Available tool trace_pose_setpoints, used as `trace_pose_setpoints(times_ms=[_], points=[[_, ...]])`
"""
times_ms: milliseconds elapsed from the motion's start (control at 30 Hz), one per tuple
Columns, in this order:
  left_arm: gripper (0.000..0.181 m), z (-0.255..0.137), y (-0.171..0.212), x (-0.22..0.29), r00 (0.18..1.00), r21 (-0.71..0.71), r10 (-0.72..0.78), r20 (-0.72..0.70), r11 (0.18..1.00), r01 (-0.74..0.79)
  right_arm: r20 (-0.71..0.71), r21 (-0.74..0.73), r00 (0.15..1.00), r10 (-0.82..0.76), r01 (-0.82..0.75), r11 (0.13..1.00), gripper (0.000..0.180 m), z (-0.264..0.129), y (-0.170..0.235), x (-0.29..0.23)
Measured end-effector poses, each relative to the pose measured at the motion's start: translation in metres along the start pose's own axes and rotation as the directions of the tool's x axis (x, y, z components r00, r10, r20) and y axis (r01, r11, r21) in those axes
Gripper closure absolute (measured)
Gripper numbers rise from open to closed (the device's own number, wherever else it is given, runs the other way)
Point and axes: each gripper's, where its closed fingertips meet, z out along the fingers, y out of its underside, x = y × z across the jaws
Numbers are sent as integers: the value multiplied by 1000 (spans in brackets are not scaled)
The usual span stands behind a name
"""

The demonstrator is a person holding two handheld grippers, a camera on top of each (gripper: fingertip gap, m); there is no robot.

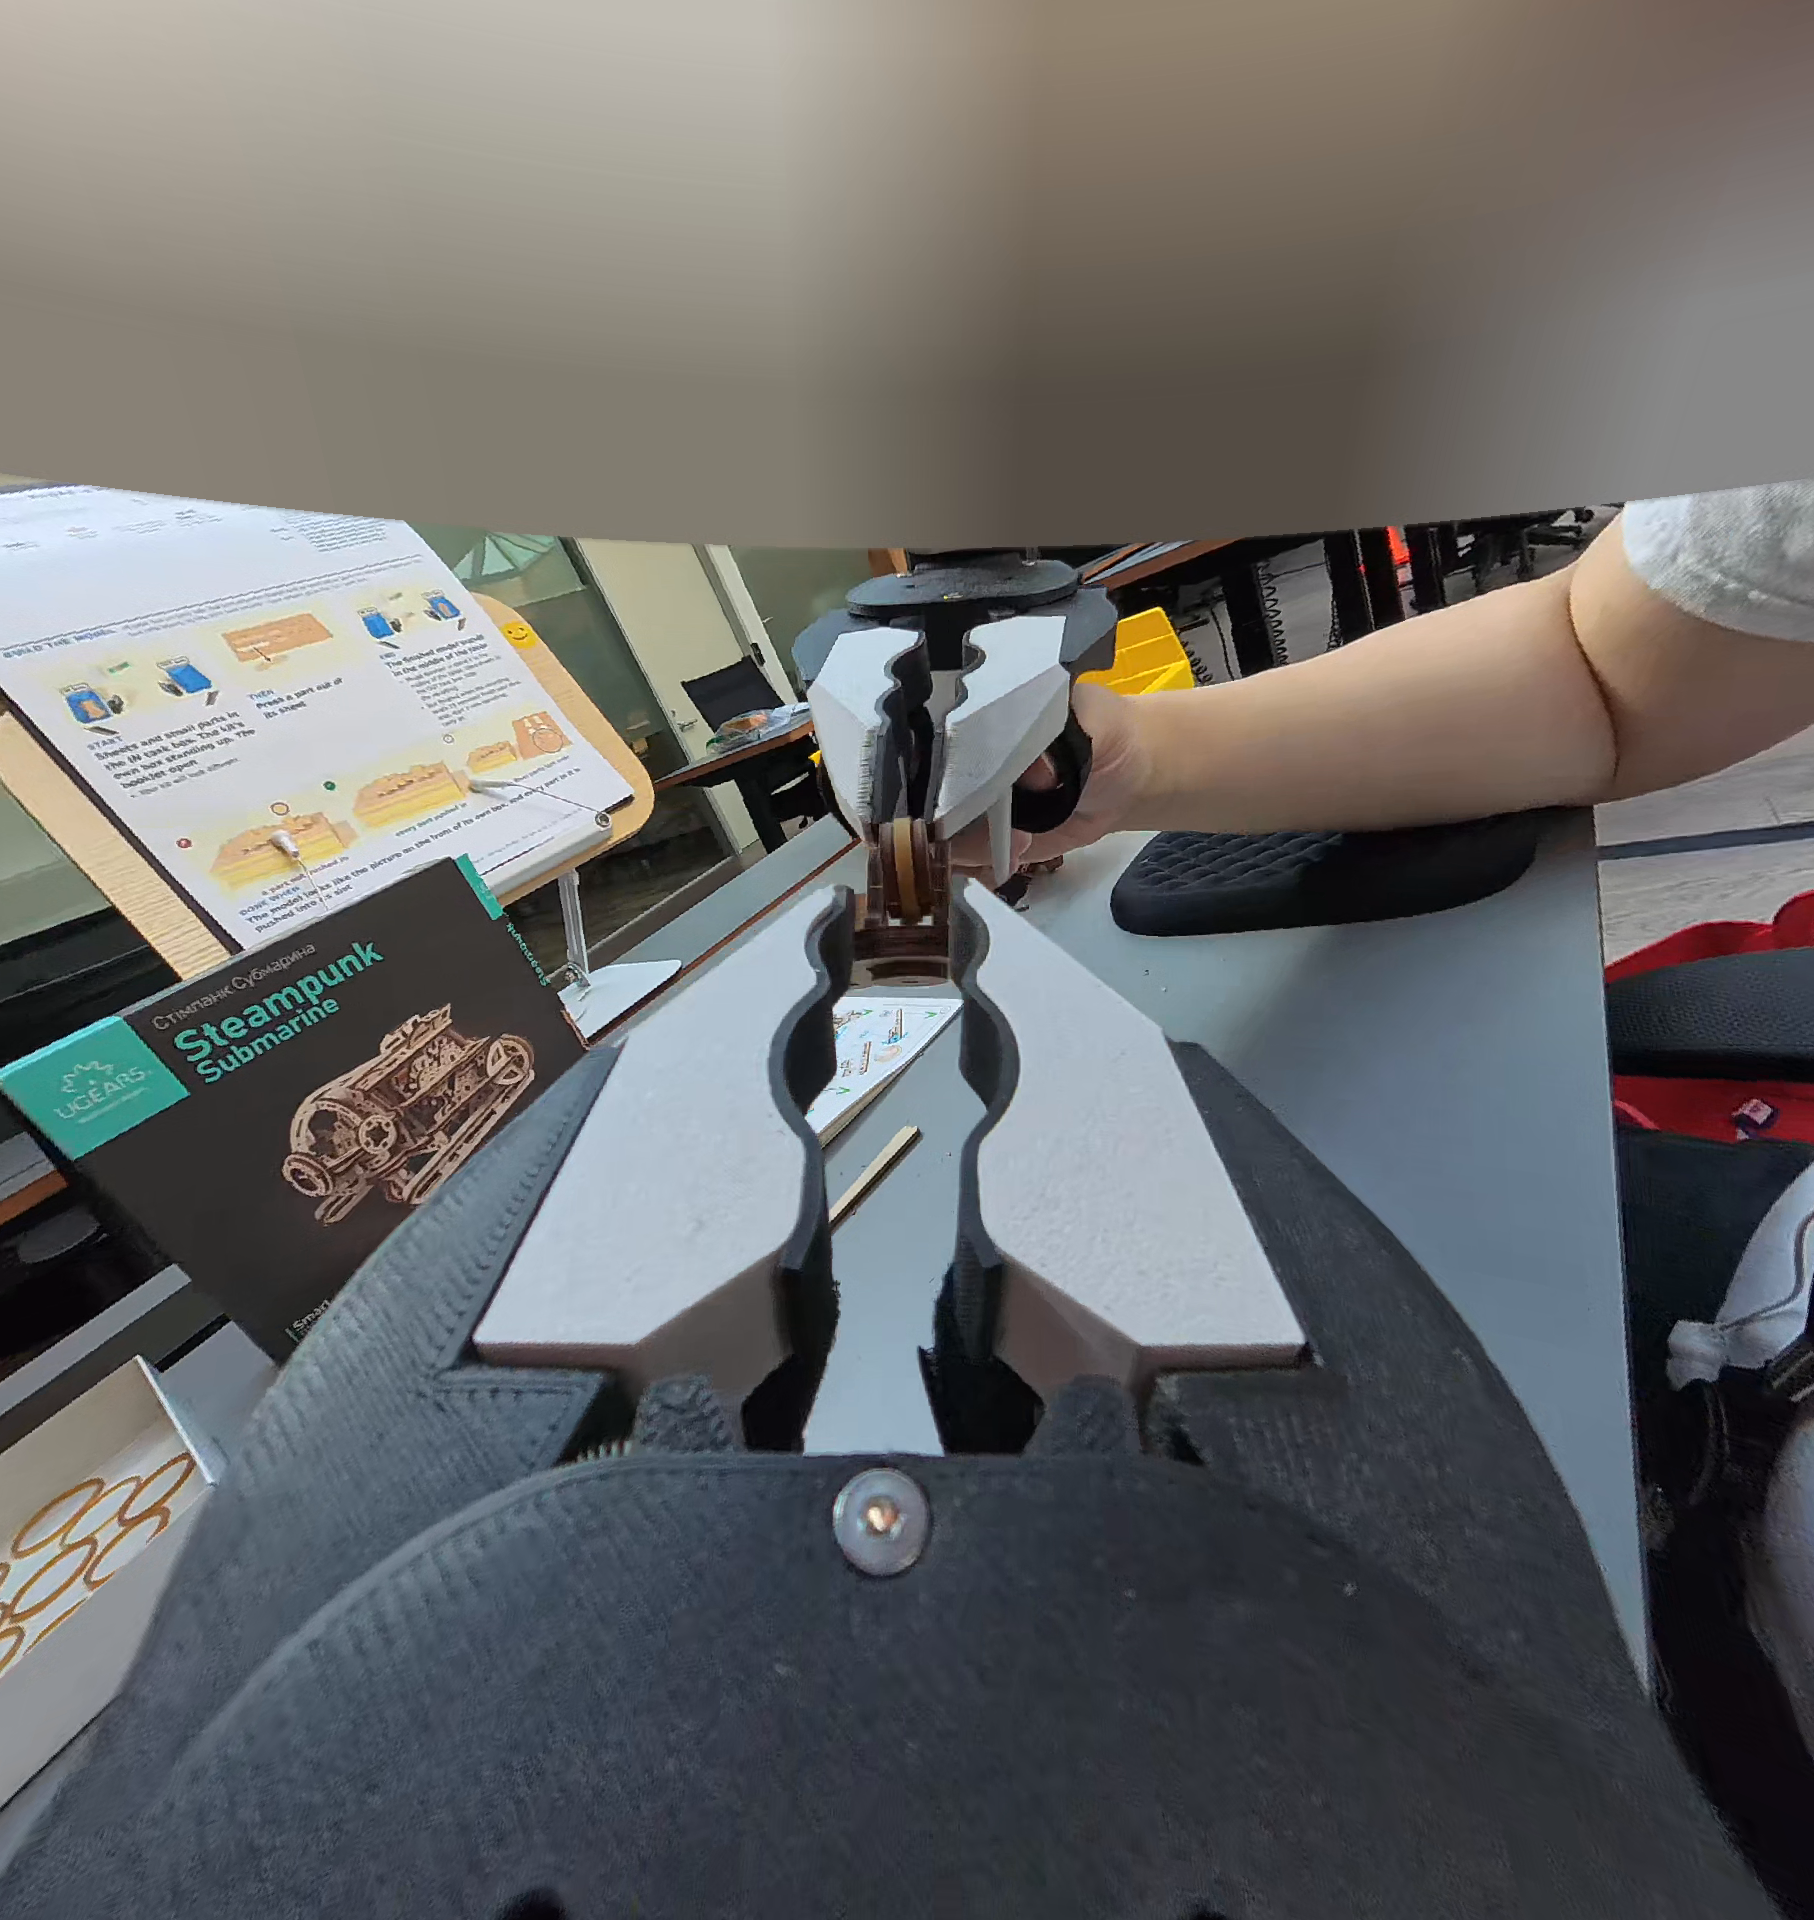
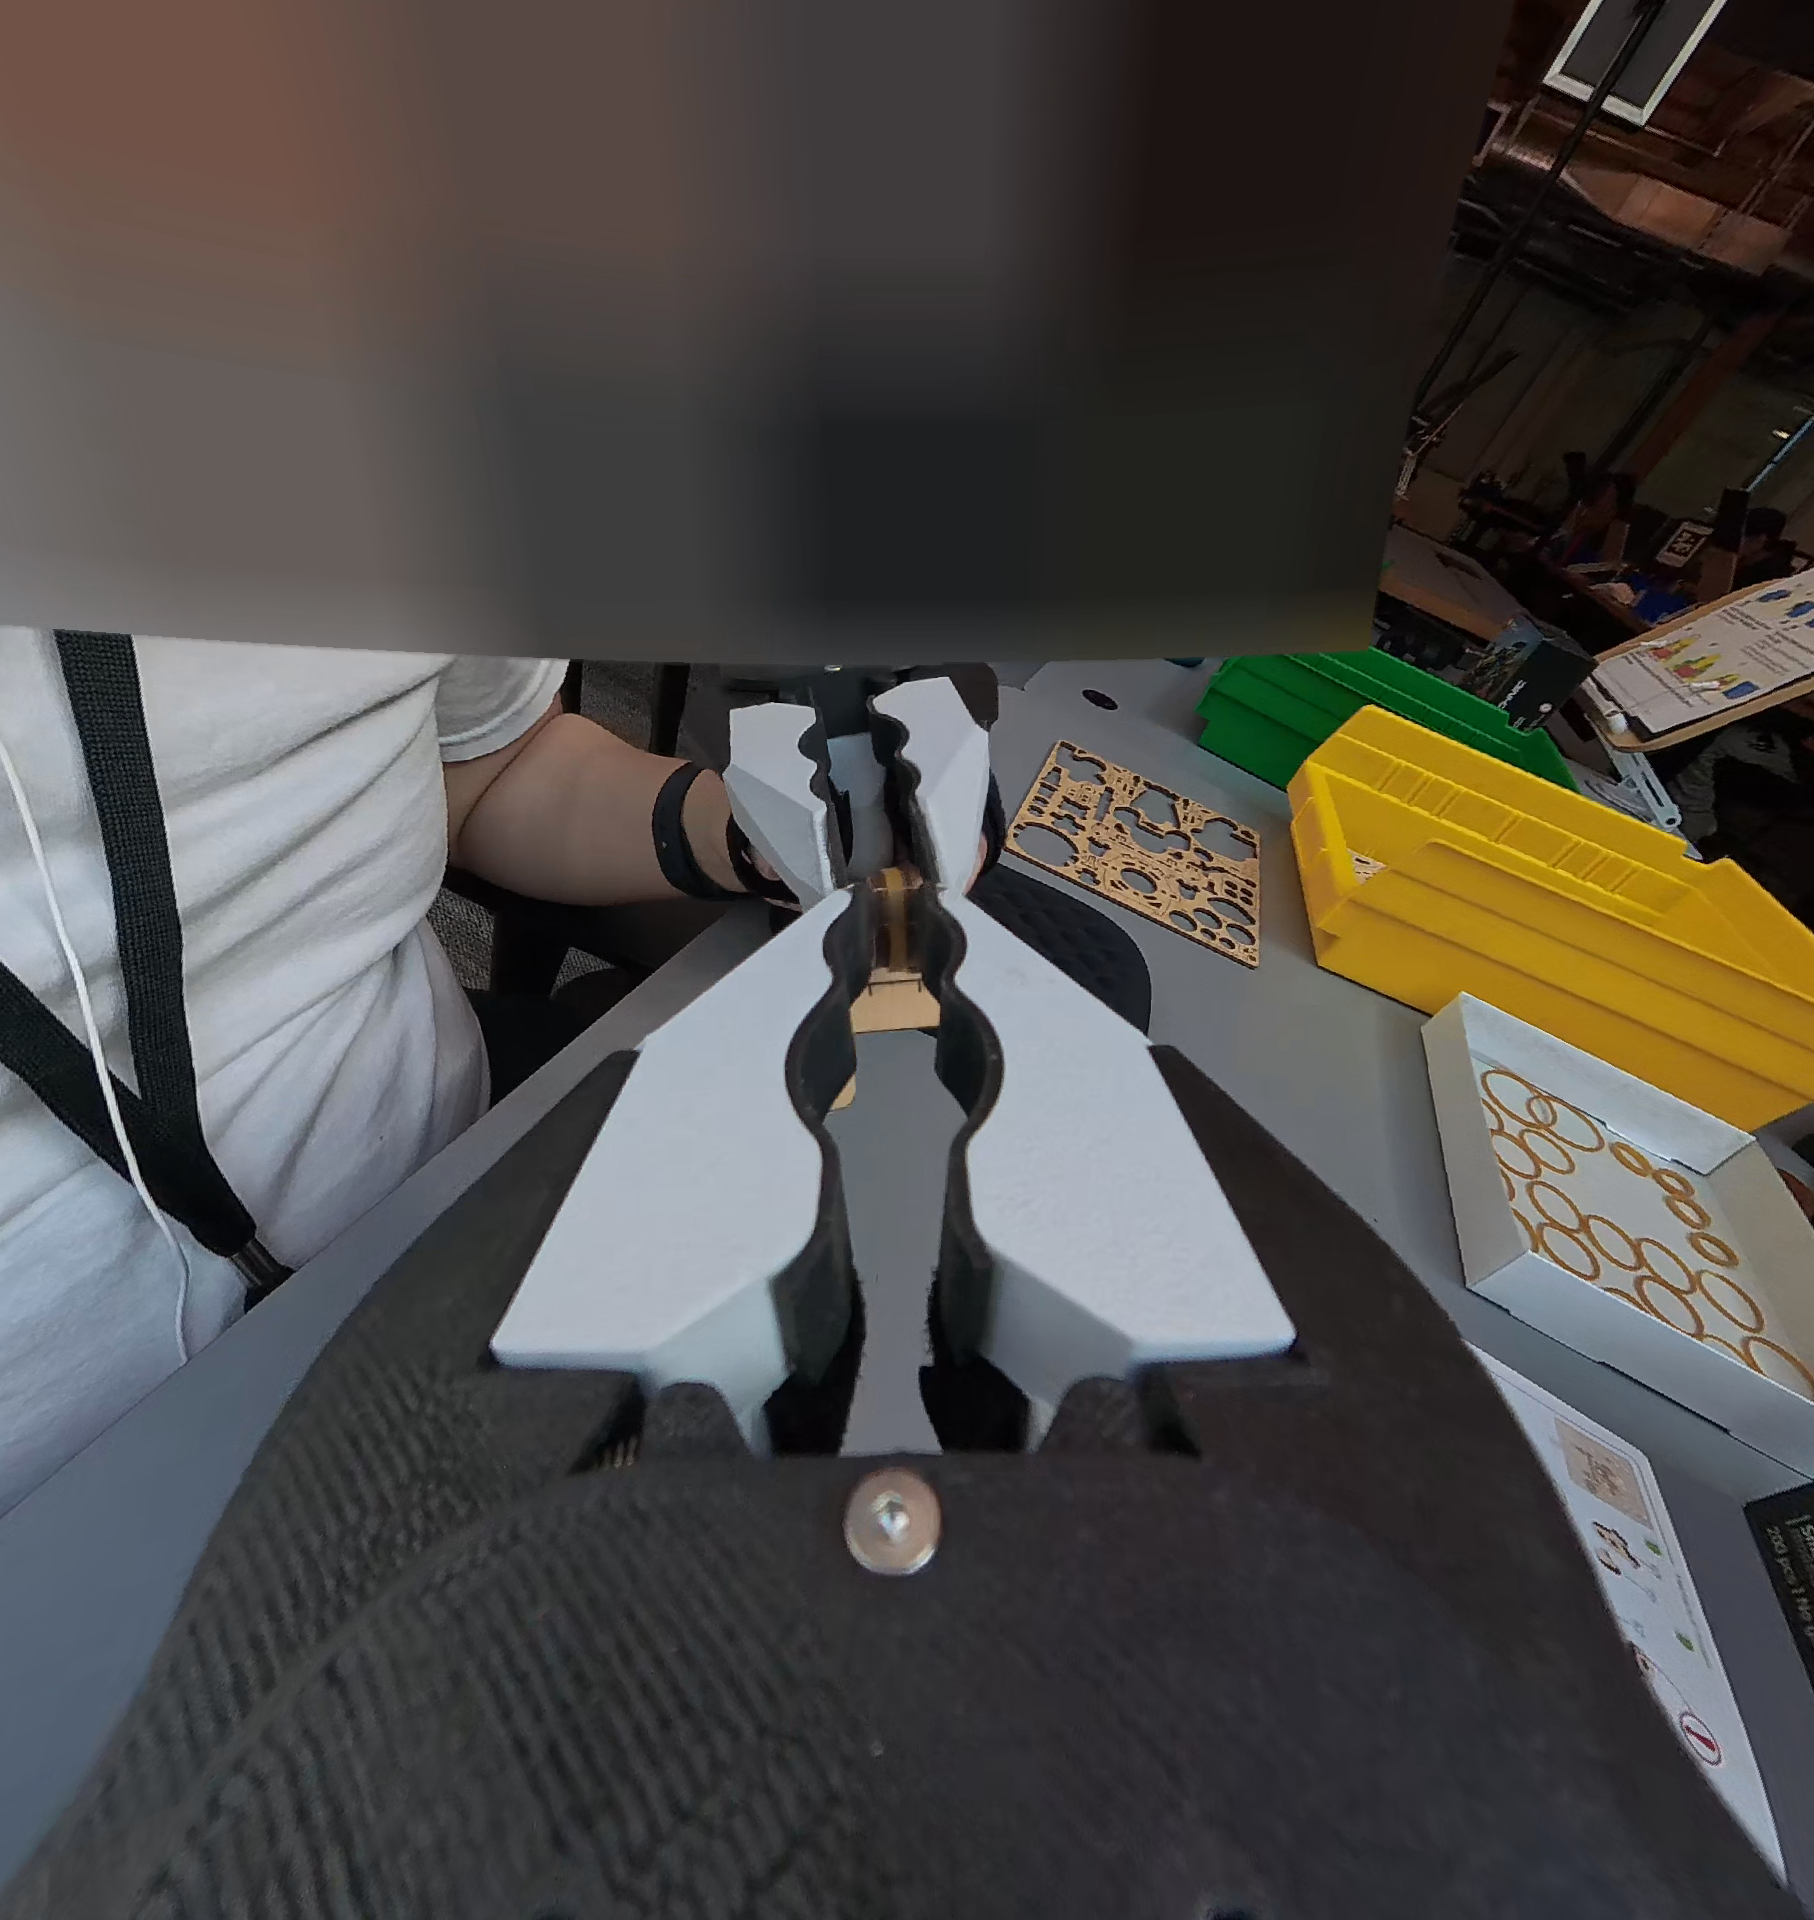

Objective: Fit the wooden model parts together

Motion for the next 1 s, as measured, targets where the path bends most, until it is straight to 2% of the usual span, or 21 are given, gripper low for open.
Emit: trace_pose_setpoints(times_ms=[300,367,433,533,633,867,1000], points=[[168,0,6,3,999,-49,42,-13,998,-43,14,-37,1000,9,-9,999,172,-1,7,-1],[168,1,9,3,998,-71,57,-12,996,-58,18,-58,1000,10,-9,998,165,-1,9,-1],[168,2,13,5,996,-104,83,-19,991,-84,10,-107,1000,0,1,994,158,1,15,0],[168,3,21,7,993,-154,116,-35,981,-120,22,-218,998,-60,63,974,162,6,30,-4],[168,2,27,8,990,-194,134,-49,971,-141,18,-267,997,-69,71,961,165,7,36,-4],[168,2,26,6,995,-188,91,-41,977,-97,-31,-276,981,-192,176,945,165,8,35,-2],[168,2,19,3,997,-147,72,-23,986,-75,-42,-233,982,-183,168,958,165,8,29,-1]])
